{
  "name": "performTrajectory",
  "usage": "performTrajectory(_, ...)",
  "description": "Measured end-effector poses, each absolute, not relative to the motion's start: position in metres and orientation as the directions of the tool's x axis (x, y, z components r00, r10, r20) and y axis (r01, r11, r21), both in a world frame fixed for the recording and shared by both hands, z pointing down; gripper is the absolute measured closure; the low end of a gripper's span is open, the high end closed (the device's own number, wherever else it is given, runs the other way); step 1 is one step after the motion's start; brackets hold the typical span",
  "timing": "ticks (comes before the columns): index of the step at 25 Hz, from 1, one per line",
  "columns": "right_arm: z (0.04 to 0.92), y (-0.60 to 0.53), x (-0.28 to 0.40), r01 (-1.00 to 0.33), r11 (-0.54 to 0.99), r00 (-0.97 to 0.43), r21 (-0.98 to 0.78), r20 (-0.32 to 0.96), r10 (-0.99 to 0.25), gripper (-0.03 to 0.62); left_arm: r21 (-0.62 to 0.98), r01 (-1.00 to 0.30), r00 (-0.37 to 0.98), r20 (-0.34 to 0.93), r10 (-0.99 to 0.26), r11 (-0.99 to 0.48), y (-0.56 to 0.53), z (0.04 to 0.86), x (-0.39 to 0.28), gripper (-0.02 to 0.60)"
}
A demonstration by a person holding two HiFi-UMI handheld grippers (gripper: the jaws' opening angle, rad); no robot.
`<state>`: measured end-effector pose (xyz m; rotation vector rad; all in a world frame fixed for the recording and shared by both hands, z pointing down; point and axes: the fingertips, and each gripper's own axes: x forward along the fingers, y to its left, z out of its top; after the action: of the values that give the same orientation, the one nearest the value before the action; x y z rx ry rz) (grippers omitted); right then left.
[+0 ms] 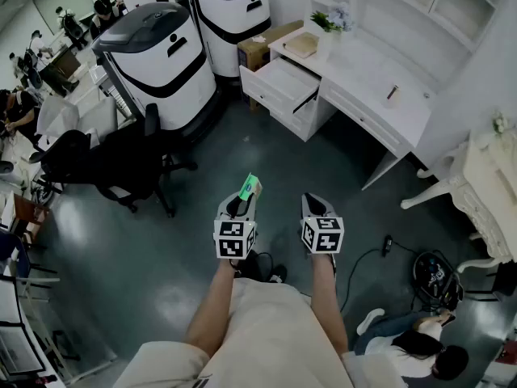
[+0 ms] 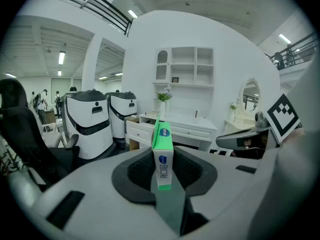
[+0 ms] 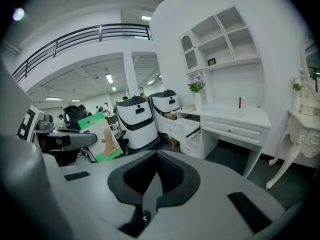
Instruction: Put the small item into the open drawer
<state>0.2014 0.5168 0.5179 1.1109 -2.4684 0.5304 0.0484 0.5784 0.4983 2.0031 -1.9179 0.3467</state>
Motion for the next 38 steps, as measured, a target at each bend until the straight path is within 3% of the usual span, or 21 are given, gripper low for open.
performTrajectory(18,0.523,0.486,0.225,-0.785,0.581,-0.605,-0.216,0.47,-0.642,0.569,0.072,-0.997,0.043,0.397,-0.917,-0.016,0.553,0.504,0.042,0.474)
performTrajectory(25,0.535,0.438,0.216,-0.764,0.636,-0.585,-0.111,0.534,-0.61,0.569,0.094,-0.996,0.049,0.393,-0.918,-0.013,0.492,0.505,0.036,0.474)
performTrajectory(38,0.565,0.308,0.176,-0.768,0.614,-0.581,-0.181,0.601,-0.549,0.569,0.12,-0.992,0.077,0.438,-0.896,-0.026,0.351,0.516,0.008,0.474)
